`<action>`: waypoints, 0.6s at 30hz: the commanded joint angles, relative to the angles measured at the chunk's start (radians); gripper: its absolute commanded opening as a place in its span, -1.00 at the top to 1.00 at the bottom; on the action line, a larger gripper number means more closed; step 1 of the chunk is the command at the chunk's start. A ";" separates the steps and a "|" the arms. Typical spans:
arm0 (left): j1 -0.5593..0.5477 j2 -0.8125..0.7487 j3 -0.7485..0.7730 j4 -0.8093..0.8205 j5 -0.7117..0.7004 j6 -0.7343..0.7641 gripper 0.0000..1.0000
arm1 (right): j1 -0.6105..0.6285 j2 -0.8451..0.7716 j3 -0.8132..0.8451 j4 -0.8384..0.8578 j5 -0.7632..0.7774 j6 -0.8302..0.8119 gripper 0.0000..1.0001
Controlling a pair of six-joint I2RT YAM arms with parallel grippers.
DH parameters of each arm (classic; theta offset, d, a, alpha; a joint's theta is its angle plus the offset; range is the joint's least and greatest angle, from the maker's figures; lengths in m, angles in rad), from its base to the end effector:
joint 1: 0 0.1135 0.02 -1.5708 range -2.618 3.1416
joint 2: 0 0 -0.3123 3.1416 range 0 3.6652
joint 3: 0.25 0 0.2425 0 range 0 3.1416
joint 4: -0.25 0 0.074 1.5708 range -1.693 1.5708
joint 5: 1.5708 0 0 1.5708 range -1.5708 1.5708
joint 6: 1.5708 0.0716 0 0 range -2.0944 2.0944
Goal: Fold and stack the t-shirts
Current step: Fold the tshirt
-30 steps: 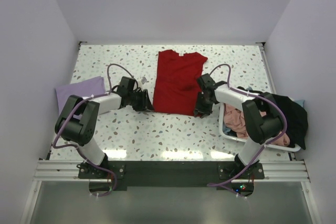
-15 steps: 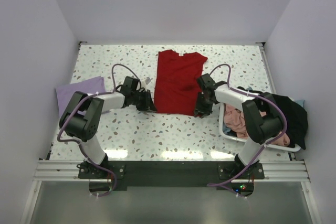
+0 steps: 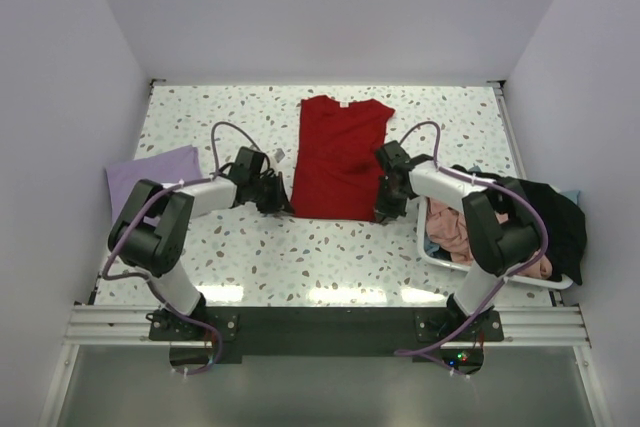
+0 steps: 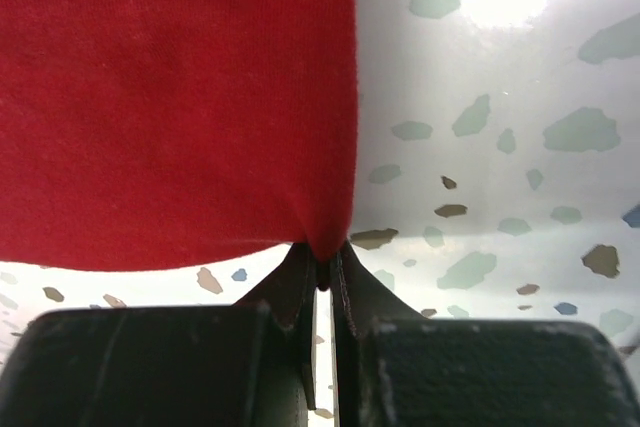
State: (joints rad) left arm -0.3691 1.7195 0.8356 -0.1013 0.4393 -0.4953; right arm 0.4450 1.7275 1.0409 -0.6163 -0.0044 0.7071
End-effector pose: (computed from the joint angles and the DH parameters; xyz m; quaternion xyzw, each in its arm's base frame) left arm 0.3046 -0.1505 0.1630 0.0038 0.9365 -0.3074 0.1684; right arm 0.2950 0.1411 0.1790 0.1292 0.9826 0.0746 0.1108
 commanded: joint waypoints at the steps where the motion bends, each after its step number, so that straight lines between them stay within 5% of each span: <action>1: 0.002 -0.064 -0.035 -0.100 -0.128 -0.002 1.00 | 0.001 -0.061 -0.008 -0.083 0.072 -0.014 0.99; 18: -0.044 -0.395 -0.007 -0.310 -0.142 -0.095 1.00 | 0.069 -0.376 -0.001 -0.312 0.112 0.009 1.00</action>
State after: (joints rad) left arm -0.4152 1.3987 0.7929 -0.3107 0.3504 -0.5613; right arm 0.5114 1.4418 1.0252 -0.8146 0.0399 0.7082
